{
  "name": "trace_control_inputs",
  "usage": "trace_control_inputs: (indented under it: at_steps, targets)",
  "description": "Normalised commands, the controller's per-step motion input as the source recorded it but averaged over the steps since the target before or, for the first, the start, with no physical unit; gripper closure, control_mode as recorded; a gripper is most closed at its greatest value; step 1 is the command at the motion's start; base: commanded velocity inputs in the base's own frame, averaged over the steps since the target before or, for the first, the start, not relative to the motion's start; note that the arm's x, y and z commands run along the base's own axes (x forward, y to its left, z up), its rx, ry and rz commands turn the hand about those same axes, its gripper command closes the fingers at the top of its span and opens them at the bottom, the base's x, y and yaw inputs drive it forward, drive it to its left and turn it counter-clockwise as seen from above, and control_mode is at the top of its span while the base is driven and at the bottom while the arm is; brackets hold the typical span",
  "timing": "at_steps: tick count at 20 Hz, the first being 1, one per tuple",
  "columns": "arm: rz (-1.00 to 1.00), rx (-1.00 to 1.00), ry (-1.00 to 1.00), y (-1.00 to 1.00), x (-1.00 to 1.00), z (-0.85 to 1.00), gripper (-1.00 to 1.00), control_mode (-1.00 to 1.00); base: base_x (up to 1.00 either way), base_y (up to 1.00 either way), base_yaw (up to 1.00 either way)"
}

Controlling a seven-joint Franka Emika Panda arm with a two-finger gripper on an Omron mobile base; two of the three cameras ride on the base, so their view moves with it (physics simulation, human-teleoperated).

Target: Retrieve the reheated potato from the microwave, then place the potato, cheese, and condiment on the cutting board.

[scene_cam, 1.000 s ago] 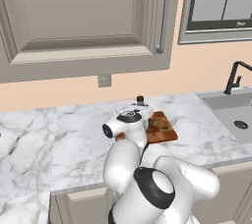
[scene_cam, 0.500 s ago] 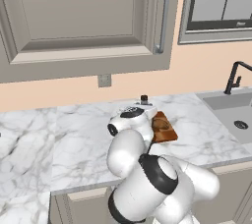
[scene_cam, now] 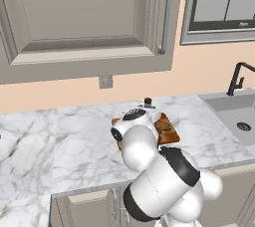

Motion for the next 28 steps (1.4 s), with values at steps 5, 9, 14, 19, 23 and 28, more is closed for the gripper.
trace_control_inputs:
  at_steps: [5,9,14,19,23,28]
  targets:
    - [0.0,0.0,0.0,0.0,-0.21,-0.35,1.0,-1.0,0.0,0.0,0.0]
    - [0.0,0.0,0.0,0.0,-0.22,-0.34,-1.0,-1.0,0.0,0.0,0.0]
    - [0.0,0.0,0.0,0.0,-0.06,-0.12,-1.0,-1.0,0.0,0.0,0.0]
    - [0.0,0.0,-0.03,0.01,-0.11,0.0,-1.0,-1.0,0.0,0.0,0.0]
    - [0.0,0.0,-0.07,0.02,-0.22,0.01,-1.0,-1.0,0.0,0.0,0.0]
    - [-0.01,0.01,-0.06,0.06,-0.31,0.03,-1.0,-1.0,0.0,0.0,0.0]
